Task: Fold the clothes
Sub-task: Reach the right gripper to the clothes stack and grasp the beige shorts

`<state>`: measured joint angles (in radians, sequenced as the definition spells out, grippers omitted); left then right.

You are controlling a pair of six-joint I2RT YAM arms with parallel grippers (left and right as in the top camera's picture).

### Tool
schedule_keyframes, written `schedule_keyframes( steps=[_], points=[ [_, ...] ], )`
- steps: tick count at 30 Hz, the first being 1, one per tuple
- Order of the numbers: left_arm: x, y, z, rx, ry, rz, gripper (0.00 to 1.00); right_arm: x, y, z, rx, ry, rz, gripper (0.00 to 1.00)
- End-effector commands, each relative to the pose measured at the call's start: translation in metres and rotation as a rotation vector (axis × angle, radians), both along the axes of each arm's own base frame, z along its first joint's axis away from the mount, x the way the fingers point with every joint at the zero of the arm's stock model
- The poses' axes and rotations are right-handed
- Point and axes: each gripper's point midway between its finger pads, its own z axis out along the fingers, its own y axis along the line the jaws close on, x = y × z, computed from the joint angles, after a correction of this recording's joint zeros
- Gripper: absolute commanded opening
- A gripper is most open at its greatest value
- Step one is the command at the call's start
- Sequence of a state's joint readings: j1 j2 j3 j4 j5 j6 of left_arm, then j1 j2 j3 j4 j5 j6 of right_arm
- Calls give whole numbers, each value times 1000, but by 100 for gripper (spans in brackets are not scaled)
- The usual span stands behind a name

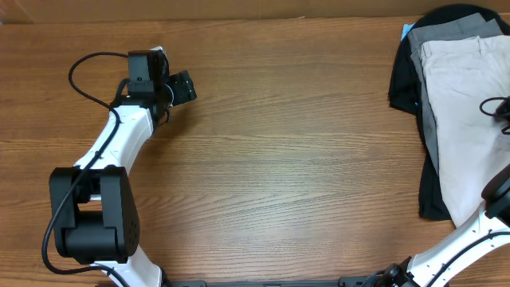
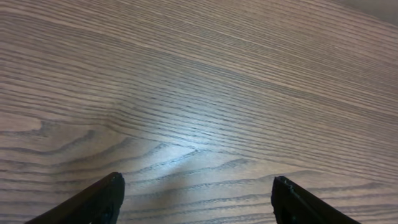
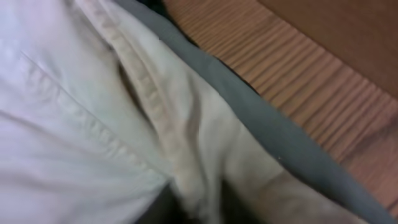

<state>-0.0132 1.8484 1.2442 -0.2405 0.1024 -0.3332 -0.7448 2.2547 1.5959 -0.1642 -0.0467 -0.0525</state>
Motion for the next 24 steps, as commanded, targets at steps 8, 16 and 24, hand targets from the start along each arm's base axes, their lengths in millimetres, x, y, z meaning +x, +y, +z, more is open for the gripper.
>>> schedule_keyframes(
  steps=[8, 16, 24],
  points=[
    [10, -3, 5, -9, -25, 30, 77, 3, 0, 99, 62, -80, -50, 4],
    [16, -11, 18, -46, -52, 0, 80, 12, 78, 217, 216, -175, 137, 4],
    [10, -15, 76, -114, -125, -78, 82, 22, 216, 274, 304, -144, 391, 4]
  ],
)
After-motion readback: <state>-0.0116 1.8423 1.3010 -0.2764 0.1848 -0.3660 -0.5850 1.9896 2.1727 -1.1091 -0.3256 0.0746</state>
